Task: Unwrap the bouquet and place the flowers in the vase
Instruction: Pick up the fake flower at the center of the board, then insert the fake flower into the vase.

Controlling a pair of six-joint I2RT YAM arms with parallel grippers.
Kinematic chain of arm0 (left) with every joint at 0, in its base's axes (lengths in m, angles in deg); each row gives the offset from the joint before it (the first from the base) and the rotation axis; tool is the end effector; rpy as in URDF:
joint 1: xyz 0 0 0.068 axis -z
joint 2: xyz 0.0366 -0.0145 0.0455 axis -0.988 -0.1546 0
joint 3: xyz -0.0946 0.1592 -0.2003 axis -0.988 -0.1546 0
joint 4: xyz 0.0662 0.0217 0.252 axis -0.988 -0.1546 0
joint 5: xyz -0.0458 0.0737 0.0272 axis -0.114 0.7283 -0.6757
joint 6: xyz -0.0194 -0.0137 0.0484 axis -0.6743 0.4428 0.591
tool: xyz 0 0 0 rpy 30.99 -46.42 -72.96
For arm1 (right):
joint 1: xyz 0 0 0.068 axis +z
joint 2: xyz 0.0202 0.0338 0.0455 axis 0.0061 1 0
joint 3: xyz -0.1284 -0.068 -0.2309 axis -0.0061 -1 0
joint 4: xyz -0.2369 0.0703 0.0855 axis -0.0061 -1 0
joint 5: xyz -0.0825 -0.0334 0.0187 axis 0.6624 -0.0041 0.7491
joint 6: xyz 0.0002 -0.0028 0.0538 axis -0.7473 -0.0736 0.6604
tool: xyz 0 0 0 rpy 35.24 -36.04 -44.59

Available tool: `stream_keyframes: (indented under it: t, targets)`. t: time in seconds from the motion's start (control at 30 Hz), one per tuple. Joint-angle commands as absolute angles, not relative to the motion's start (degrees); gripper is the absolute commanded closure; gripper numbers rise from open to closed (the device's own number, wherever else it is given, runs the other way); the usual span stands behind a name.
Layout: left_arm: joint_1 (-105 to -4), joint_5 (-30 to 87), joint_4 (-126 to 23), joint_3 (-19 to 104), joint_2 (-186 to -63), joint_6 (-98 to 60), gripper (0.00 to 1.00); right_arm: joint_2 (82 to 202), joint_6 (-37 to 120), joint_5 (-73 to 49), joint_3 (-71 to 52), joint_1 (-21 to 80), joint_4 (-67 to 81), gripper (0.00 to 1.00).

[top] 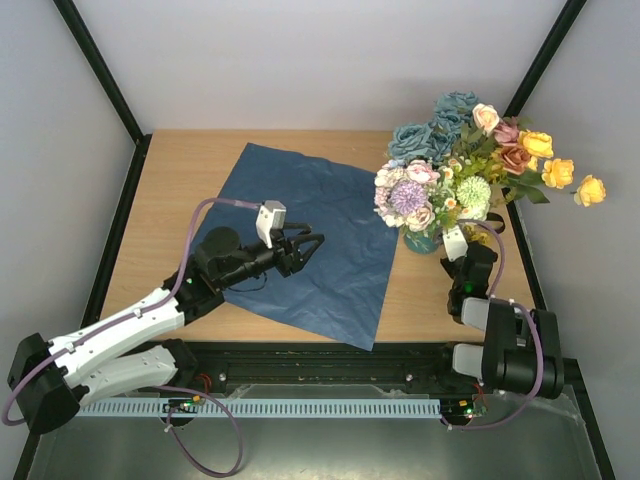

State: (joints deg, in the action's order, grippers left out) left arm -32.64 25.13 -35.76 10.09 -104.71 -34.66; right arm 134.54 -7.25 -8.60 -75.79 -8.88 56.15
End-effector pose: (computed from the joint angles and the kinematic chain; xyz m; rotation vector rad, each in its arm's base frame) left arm 0.1477 -0.1776 0.3256 0.4699 1.5957 -1.1906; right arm 0.2100 -0.0315 0.1435 -0.5748 1.7899 -0.5517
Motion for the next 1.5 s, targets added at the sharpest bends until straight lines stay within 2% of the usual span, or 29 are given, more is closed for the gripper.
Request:
stream_keyframes:
  t: [0.0,0.1,0.27,0.53,0.7,0.97,1.03,1.3,1.47]
  targets:
    - [-32.5,24.7,-31.6,8.1,-105.2,-35.8,0.47,129.1,-21.2,-8.3,-74.7,-8.6,37.9,0.99]
    - [-32.5,23.6,-31.7,8.9,-107.3,-35.7,0.47,123.0,-29.7,-8.6,-74.4,-8.6,28.7,0.99]
    - [-32.6,23.2,-30.4,8.5,-107.8,-35.4,0.48,113.2,-33.5,-16.8,-74.4,-8.2,16.0,0.99]
    - [-32.6,28.3,-34.1,9.1,-106.7,-34.3,0.48,97.6,-41.3,-22.9,-74.3,-3.0,-0.4,0.99]
    - [-32.8,28.8,-40.0,10.5,-105.5,-38.6,0.53,87.5,-45.5,-27.0,-75.7,1.4,-5.9,0.99]
    - [-32.8,12.6,-41.1,9.6,-108.7,-50.0,0.46,81.6,-54.7,-25.9,-70.2,9.6,-12.4,0.99]
    - [-32.7,9.2,-38.8,8.6,-110.2,-52.7,0.44,81.2,-55.8,-26.2,-68.6,9.8,-13.4,0.99]
    - [-30.0,-3.8,-15.0,2.5,-121.3,-70.6,0.39,80.5,-56.3,-33.8,-64.3,10.1,-10.5,0.99]
    - [-28.1,-7.8,1.5,2.5,-127.5,-81.0,0.38,82.1,-56.6,-34.5,-64.8,12.5,-7.2,0.99]
